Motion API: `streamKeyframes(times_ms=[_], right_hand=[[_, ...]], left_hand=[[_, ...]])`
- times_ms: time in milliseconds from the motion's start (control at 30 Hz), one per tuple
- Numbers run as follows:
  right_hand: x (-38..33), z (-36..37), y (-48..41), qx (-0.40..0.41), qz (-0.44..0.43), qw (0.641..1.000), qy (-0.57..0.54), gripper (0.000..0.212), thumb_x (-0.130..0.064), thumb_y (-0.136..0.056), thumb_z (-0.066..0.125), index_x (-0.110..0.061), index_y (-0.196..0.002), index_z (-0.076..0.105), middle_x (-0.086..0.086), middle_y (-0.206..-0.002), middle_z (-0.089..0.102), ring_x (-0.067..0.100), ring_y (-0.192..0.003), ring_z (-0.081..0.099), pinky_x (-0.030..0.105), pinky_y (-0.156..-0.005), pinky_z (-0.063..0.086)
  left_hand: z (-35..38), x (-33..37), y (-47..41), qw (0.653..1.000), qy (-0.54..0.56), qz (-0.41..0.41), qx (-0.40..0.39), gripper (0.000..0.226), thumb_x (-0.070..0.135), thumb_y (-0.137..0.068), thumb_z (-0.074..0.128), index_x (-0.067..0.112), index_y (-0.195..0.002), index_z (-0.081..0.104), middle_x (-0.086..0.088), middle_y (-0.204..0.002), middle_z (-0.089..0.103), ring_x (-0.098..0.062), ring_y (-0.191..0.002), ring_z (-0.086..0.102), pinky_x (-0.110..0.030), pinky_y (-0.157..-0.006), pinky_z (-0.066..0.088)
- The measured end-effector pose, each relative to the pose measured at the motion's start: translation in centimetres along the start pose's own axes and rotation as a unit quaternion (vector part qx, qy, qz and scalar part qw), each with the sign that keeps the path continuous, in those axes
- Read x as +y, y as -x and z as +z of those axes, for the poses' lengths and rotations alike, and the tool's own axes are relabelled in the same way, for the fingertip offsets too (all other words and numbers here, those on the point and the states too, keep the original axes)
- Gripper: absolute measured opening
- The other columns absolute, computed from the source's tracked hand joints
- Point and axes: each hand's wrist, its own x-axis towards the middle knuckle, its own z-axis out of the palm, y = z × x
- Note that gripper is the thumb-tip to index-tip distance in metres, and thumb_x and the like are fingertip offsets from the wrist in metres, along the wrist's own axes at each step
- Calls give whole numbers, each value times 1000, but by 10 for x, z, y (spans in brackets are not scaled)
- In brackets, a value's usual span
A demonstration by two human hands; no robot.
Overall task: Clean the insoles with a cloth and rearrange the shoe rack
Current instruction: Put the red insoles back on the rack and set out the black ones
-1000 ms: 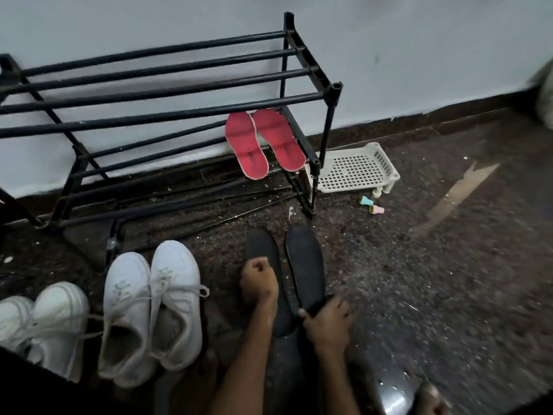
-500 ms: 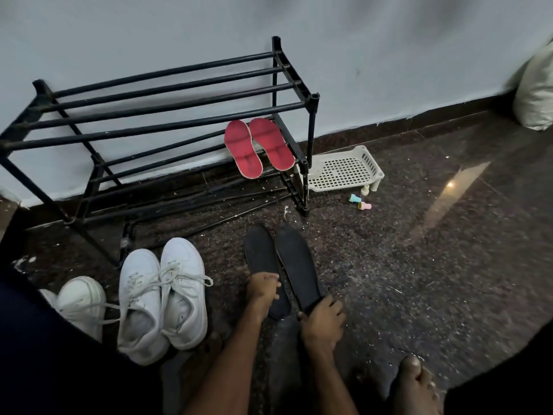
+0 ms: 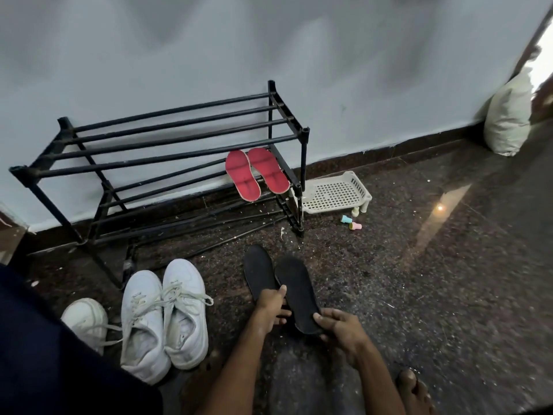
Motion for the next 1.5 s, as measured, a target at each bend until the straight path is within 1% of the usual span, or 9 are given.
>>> streamKeyframes(times_ms=[267,467,633,733,833,1067,1200,1367,1500], right_hand=[[-79,1,45,-131,-85,988,9,30,-9,-86,69,1,-113,64,11,-91,68,8,-63,60,18,-51,49],[-113,50,50,-229,-127,965,18,30,-3,-87,66,-1,-117,62,14,-86,67,13,-65,65,19,-53,52],[-130,124,21,-186,-160,968,-51,20,12,-87,60,4,-105,57,9,-64,63,12,-51,65,19,-51,56],[-143,164,-3,-156,-181,968,-80,17,13,-88,58,3,-102,55,1,-54,64,10,-48,63,19,-53,57],[-159,195,-33,-128,-175,973,-76,14,13,-88,59,4,-99,58,5,-59,66,10,-47,63,18,-52,56],[-186,231,-95,-114,-159,981,-9,9,11,-89,58,2,-92,61,10,-71,64,10,-48,63,17,-50,54],[-192,236,-114,-102,-165,981,28,24,9,-89,60,10,-113,57,12,-78,66,12,-49,63,18,-50,55],[-185,231,-117,-93,-177,979,33,20,-2,-92,62,5,-110,57,13,-74,68,16,-53,64,21,-50,55],[-161,199,-109,-55,-178,982,17,12,-10,-96,59,2,-99,59,15,-71,66,16,-47,59,23,-44,52]], left_hand=[[-60,67,38,987,113,94,-59,7,13,-95,64,7,-92,59,-9,-90,67,-17,-58,66,-26,-48,53],[-119,111,63,974,151,167,9,9,9,-95,63,7,-100,56,-7,-78,64,-11,-46,60,-27,-44,54],[-156,146,53,960,164,214,79,8,18,-99,58,12,-96,64,-1,-77,64,-6,-45,57,-21,-42,49],[-176,162,40,960,145,224,85,17,24,-101,54,14,-103,68,-2,-92,70,-14,-67,63,-24,-50,50],[-192,162,17,965,128,216,83,25,23,-101,54,12,-120,67,-5,-105,71,-19,-82,66,-25,-52,52],[-198,148,-24,960,164,203,103,30,14,-99,56,12,-129,58,-10,-106,71,-13,-72,69,-27,-54,56],[-190,144,-34,950,186,221,118,41,9,-98,57,7,-138,50,-17,-113,68,-13,-65,66,-25,-51,57],[-190,137,-34,950,190,216,123,35,17,-101,53,8,-135,54,-14,-122,67,-16,-73,69,-27,-53,57],[-183,120,-24,946,206,208,141,23,24,-104,48,13,-119,62,-6,-106,72,-18,-76,69,-26,-51,53]])
